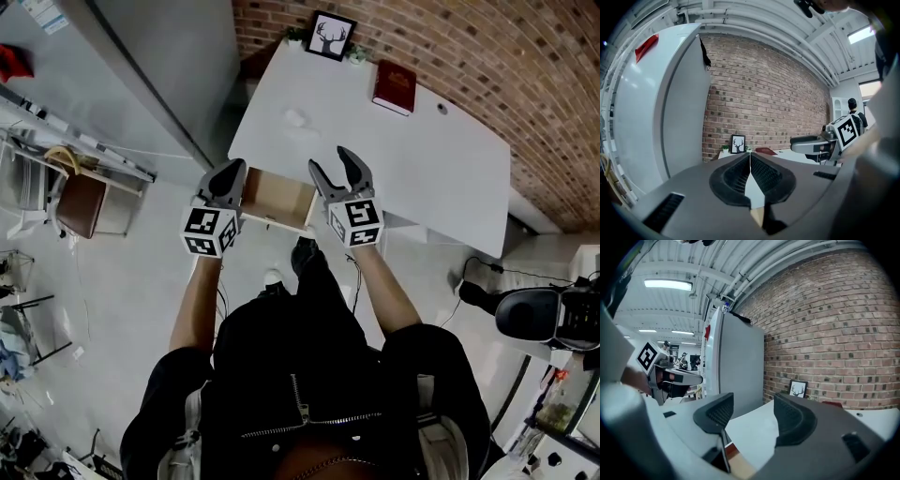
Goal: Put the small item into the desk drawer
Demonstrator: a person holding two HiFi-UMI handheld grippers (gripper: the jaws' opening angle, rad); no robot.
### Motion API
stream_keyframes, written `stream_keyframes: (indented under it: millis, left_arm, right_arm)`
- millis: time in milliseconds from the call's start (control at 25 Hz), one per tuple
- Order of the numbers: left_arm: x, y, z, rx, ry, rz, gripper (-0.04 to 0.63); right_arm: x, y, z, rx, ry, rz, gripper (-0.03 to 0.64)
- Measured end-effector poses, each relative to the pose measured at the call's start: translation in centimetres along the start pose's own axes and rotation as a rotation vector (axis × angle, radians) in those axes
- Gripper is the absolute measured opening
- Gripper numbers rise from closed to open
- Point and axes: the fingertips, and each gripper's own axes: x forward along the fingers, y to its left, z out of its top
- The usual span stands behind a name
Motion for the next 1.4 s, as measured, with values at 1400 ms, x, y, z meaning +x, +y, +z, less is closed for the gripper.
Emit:
stream_keyframes:
  millis: [1400]
  left_arm:
    - [5.4, 7.2, -6.1, -0.160, 0.190, 0.347, 0.021]
  right_arm:
    - [23.7, -6.4, -22.2, -0.490, 0.673, 0.401, 0.314]
